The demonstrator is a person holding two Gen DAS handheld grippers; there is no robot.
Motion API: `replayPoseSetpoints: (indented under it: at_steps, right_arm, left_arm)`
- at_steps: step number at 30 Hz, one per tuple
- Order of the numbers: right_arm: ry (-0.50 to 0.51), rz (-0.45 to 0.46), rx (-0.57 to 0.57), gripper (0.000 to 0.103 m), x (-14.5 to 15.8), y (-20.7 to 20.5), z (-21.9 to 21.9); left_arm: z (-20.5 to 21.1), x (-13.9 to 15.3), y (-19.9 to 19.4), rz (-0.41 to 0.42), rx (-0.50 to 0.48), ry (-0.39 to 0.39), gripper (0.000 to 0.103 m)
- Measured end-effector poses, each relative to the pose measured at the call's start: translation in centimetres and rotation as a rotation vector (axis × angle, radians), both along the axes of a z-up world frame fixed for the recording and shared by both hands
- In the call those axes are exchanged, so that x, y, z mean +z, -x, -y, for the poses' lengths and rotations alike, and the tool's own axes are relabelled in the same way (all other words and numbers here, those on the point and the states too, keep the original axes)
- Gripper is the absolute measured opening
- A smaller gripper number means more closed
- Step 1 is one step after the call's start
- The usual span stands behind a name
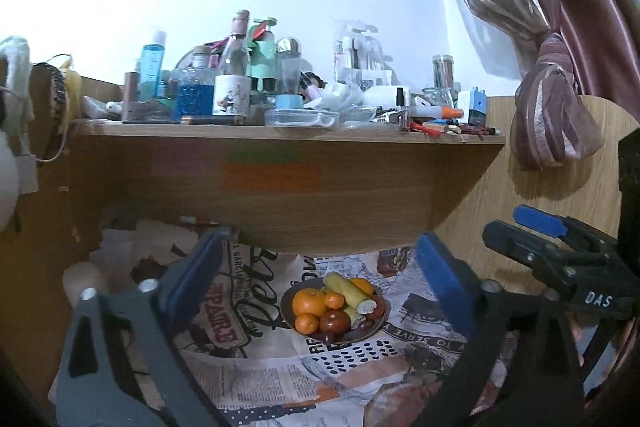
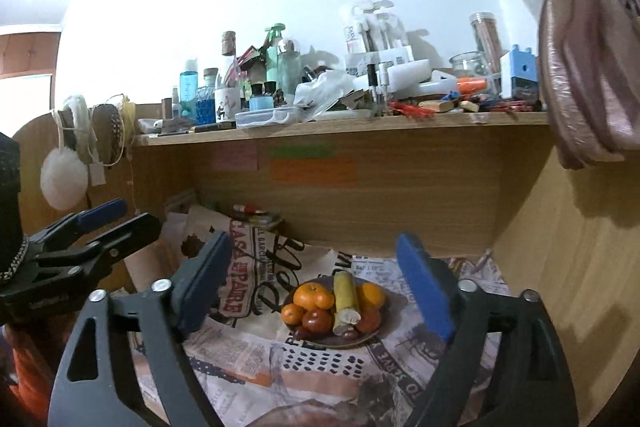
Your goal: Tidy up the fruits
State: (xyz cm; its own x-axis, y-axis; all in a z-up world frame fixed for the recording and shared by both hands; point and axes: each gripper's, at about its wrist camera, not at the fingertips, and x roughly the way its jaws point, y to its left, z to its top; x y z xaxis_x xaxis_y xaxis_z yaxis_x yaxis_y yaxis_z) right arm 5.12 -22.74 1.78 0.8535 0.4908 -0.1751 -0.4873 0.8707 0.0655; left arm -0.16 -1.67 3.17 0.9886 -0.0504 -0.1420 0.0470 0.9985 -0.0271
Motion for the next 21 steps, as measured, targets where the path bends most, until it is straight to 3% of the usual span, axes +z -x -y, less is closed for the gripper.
replayPoseSetpoints:
  at_steps: [4,21]
  right_arm:
    - [0.000,0.014,-0.020,0.103,-0.1,1.2,0.3]
    - [0.014,0.041,-0.061,0.103,-0.3,2.5,0.5]
  left_arm:
    - [0.1,-0.3,0.7,-0.004,0.011,-0.004,0.103]
    - [0.4,-0.8,1.3,-0.008,0.029,-0.017,0.103]
